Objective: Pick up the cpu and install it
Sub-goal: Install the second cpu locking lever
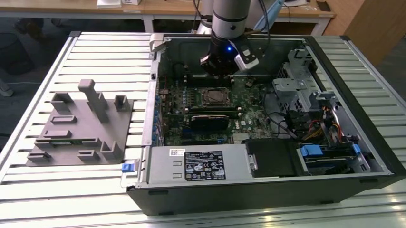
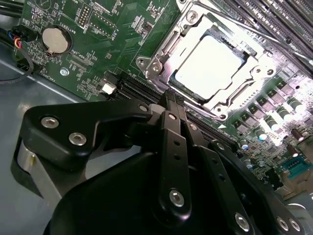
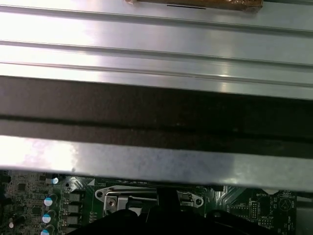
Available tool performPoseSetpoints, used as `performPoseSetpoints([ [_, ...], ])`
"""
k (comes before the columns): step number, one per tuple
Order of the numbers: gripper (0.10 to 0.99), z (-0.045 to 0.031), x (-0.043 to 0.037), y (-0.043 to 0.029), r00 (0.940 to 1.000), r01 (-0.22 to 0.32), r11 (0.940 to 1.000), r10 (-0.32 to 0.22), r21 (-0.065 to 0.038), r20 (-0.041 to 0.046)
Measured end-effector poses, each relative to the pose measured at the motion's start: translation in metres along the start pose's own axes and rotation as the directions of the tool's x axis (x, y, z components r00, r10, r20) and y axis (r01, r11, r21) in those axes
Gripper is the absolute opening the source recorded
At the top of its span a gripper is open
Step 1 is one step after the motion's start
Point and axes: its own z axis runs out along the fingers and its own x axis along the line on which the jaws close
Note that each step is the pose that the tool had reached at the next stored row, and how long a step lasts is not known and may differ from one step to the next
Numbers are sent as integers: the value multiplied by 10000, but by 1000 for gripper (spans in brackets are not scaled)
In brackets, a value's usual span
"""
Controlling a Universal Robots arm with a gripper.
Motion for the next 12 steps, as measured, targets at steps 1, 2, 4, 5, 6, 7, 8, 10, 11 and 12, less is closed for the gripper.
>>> performPoseSetpoints([
  [1, 106, 0, 0, -3, 10000, 0, 10000, 0, -2, 1],
  [2, 106, -4, 1, -4, 10000, -2, 10000, 2, 1, 0],
  [4, 106, -44, -1, -2, 10000, 0, 10000, 0, -2, 1],
  [5, 106, -80, -2, 0, 10000, 0, 10000, 0, -8, 2],
  [6, 106, -121, -2, 3, 10000, -1, 10000, 1, -11, 2],
  [7, 106, -159, -3, 6, 10000, -1, 10000, 1, -14, 2],
  [8, 106, -177, -3, 4, 10000, 0, 10000, 0, -12, 0],
  [10, 106, -179, -2, -19, 10000, 1, 10000, -1, -15, 1],
  [11, 106, -181, -1, -44, 10000, 0, 10000, 0, -14, 1],
  [12, 106, -183, 1, -73, 10000, -2, 10000, 2, -15, 1],
])
